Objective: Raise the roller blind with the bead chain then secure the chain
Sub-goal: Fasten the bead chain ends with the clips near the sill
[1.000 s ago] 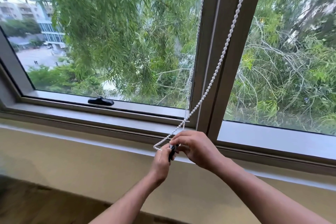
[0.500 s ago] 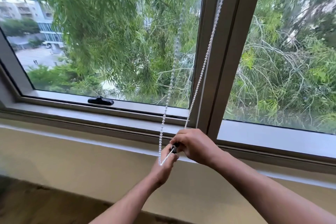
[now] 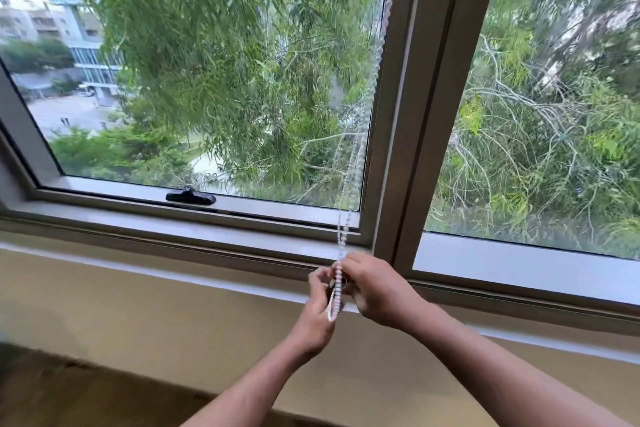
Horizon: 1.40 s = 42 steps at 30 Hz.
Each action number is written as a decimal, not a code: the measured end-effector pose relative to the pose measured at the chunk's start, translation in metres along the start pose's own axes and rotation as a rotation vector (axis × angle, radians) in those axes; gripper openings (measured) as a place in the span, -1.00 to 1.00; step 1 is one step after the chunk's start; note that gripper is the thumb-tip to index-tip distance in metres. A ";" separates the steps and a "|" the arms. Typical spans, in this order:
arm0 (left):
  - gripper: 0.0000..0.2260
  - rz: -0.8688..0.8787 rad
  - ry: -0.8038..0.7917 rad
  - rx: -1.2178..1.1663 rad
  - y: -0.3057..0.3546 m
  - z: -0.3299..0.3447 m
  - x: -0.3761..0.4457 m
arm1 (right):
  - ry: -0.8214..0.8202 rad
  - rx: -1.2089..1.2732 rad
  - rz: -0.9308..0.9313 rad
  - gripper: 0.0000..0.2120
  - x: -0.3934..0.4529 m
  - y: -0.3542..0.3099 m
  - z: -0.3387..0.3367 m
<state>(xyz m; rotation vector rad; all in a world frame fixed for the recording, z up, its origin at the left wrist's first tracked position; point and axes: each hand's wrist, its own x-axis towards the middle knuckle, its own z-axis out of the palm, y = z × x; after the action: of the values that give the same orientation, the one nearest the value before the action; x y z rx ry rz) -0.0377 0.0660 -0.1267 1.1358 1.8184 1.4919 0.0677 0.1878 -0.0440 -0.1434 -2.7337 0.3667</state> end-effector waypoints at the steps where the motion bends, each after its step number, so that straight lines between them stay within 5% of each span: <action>1: -0.64 0.004 -0.006 0.014 0.000 0.000 0.000 | 0.002 0.014 0.027 -0.75 -0.003 0.002 0.003; 8: -0.91 -0.007 -0.038 0.135 -0.013 0.012 -0.001 | 0.072 0.193 0.228 -0.74 -0.020 0.009 0.019; 12: -0.80 -0.055 -0.022 0.173 -0.011 0.021 0.001 | 0.149 0.214 0.352 -0.81 -0.030 0.014 0.036; 17: -0.93 -0.068 -0.025 0.237 -0.007 0.024 0.005 | 0.219 0.245 0.409 -0.90 -0.042 0.019 0.053; 25: -0.66 -0.092 -0.057 0.044 0.000 0.031 0.012 | 0.331 0.146 0.377 -0.88 -0.071 0.024 0.068; 42: -0.92 -0.246 0.055 0.008 0.009 0.060 0.015 | 0.516 0.304 0.761 -0.73 -0.095 0.012 0.082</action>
<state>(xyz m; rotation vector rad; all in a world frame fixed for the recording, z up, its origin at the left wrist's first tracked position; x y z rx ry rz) 0.0062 0.1102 -0.1318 0.8451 1.9241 1.3853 0.1250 0.1661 -0.1546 -1.0408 -1.9928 0.8062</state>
